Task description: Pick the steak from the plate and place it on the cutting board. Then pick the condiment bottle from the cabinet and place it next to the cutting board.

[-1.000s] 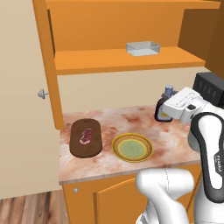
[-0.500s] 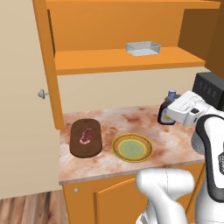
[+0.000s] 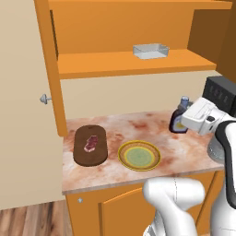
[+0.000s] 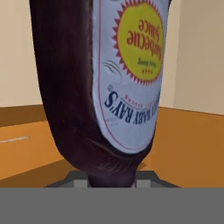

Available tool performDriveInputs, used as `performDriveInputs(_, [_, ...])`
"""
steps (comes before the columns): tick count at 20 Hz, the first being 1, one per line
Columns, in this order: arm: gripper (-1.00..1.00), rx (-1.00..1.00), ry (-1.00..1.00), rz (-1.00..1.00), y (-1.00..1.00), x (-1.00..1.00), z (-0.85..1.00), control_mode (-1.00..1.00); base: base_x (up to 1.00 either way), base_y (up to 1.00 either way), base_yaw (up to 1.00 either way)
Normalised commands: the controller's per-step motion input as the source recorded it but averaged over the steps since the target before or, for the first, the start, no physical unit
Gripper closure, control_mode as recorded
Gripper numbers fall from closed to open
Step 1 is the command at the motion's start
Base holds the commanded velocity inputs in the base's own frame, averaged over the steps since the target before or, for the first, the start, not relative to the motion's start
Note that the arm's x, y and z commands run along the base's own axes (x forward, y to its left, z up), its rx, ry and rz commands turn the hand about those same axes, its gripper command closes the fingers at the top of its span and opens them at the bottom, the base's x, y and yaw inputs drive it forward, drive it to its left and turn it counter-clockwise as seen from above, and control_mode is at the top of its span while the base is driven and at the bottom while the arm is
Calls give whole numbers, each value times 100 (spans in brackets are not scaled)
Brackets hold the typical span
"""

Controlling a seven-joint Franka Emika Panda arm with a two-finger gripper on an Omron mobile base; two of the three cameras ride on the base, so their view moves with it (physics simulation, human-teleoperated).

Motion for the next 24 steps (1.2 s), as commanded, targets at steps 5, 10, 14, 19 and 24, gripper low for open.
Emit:
performDriveInputs(5, [100, -1, 0, 7, -20, 0, -5, -100, 0, 0, 0])
performDriveInputs(10, [100, -7, 0, 9, -15, 0, -25, -100, 0, 0, 0])
performDriveInputs(14, [100, -8, 0, 10, -2, 0, -51, -100, 0, 0, 0])
performDriveInputs(19, [100, -3, 0, 9, 0, 0, -41, -100, 0, 0, 0])
performDriveInputs(24, [100, 0, -4, 7, 0, 9, -45, -100, 0, 0, 0])
